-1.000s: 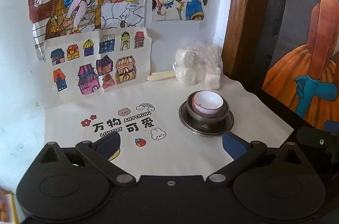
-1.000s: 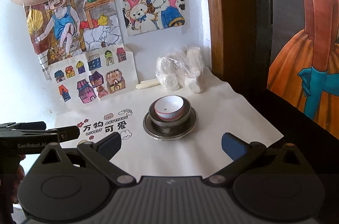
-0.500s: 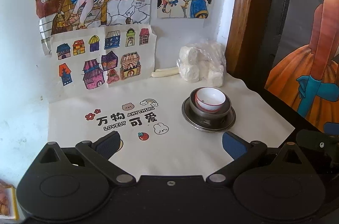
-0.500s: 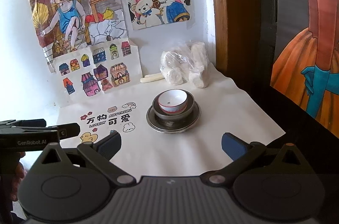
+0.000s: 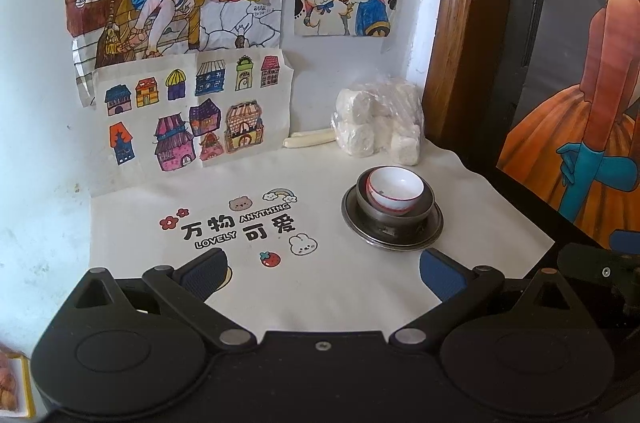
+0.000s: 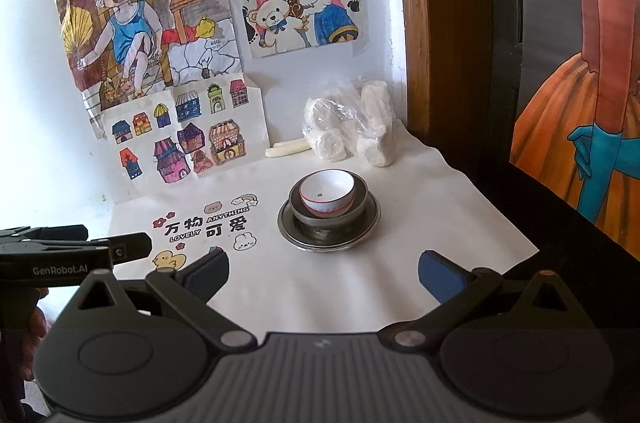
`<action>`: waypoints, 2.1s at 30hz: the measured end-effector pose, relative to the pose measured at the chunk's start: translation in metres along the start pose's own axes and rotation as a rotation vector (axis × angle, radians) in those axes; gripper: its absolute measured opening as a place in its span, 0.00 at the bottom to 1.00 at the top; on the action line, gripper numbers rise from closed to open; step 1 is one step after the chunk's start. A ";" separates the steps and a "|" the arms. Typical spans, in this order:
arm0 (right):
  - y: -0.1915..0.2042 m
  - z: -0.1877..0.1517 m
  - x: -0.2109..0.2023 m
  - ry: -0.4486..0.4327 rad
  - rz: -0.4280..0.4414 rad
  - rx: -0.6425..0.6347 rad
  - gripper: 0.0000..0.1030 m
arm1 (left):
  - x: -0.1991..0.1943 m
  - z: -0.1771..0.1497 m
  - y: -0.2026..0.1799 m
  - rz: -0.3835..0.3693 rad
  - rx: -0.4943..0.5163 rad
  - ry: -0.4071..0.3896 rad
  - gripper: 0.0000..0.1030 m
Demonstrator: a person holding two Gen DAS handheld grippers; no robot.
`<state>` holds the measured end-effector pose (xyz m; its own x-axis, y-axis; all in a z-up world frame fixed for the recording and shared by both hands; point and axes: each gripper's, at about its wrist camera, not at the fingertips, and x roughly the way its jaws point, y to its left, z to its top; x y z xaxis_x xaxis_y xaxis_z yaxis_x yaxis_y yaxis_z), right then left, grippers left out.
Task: Organize plates and bowls
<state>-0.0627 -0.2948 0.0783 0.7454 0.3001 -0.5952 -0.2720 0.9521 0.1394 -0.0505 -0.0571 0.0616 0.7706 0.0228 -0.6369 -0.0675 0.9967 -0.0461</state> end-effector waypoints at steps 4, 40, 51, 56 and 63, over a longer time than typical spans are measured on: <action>0.000 0.000 0.000 -0.001 -0.001 0.000 1.00 | 0.000 0.001 0.000 -0.002 -0.001 -0.001 0.99; 0.000 0.000 0.000 0.002 -0.001 0.003 1.00 | 0.001 0.002 0.000 -0.003 0.000 -0.003 0.99; 0.001 0.000 0.001 0.004 0.000 0.003 1.00 | 0.002 0.002 0.001 -0.003 -0.006 -0.001 0.99; 0.001 0.001 0.000 0.004 0.001 0.003 1.00 | 0.002 0.001 0.002 -0.009 -0.019 -0.010 0.99; 0.002 -0.001 0.001 0.005 -0.007 -0.001 1.00 | 0.003 0.002 0.003 -0.003 -0.035 -0.003 0.99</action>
<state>-0.0627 -0.2928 0.0772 0.7441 0.2933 -0.6002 -0.2673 0.9541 0.1348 -0.0468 -0.0543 0.0608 0.7727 0.0198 -0.6345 -0.0872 0.9933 -0.0752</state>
